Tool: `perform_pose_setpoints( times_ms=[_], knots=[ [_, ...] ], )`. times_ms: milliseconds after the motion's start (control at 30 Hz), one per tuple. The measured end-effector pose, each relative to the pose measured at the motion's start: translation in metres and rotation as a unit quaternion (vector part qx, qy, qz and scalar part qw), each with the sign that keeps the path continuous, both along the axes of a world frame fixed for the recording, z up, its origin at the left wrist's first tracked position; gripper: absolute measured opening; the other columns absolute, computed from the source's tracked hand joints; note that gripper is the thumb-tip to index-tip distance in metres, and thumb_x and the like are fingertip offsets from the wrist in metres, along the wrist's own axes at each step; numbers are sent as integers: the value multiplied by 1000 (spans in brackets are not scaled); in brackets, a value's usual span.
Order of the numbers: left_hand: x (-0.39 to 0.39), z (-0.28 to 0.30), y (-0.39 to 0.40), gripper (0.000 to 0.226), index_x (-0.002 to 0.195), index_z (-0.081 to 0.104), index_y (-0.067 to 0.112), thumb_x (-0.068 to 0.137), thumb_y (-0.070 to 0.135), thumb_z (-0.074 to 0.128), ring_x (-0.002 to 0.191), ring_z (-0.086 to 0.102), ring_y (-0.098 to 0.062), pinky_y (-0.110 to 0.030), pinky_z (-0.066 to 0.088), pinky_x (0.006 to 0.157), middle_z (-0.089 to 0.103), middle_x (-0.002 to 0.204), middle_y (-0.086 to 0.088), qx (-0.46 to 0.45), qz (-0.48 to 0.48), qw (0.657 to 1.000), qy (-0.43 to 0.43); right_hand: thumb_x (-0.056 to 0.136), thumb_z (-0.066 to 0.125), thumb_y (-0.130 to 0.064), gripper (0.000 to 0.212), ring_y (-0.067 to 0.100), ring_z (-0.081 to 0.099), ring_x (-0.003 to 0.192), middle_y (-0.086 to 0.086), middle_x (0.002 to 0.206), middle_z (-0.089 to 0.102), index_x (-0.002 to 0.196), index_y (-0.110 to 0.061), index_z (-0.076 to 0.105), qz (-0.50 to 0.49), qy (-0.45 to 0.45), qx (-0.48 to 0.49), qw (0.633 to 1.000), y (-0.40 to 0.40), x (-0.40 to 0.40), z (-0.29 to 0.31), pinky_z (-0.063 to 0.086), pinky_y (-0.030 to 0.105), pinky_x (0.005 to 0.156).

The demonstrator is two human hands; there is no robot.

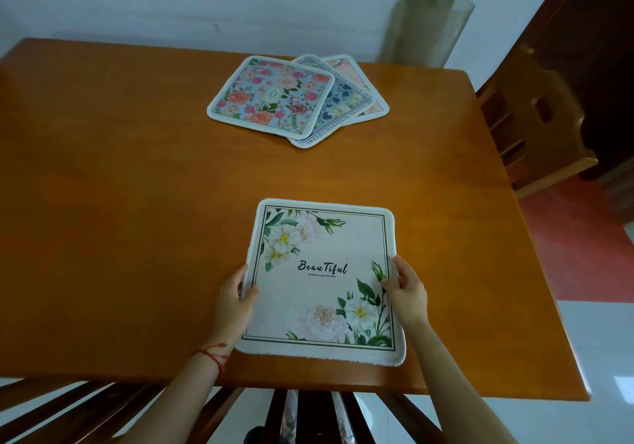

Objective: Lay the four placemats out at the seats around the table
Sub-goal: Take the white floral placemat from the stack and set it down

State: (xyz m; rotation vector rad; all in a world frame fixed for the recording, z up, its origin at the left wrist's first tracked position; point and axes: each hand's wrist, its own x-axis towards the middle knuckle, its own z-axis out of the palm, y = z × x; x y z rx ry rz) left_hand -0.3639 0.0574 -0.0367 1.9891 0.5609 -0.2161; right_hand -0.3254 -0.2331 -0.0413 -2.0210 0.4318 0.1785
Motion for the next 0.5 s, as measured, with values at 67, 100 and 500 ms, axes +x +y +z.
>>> perform_pose_setpoints(
  times_ms=[67,100,500],
  knots=[
    [2,2,-2,51,140,37,12,92,18,53,136,33,-25,-48,32,110,38,146,-4,17,-16,1000,-5,84,56,-10,41,21,63,97,1,115,62,123,-20,50,0,6,-1,1000,1,3,-2,57,33,72],
    [4,2,-2,51,140,36,12,92,18,53,136,33,-25,-48,32,110,36,147,-5,20,-21,1000,-8,83,57,-11,42,22,61,101,2,118,60,124,-20,50,1,9,-4,1000,2,4,-2,57,38,76],
    [19,-2,1,51,139,37,8,92,14,53,132,39,-29,-50,36,106,38,146,-11,19,-1,1000,-9,81,59,-14,50,26,56,114,2,131,53,129,-22,46,1,22,4,1000,4,14,-1,53,47,86]
  ],
)
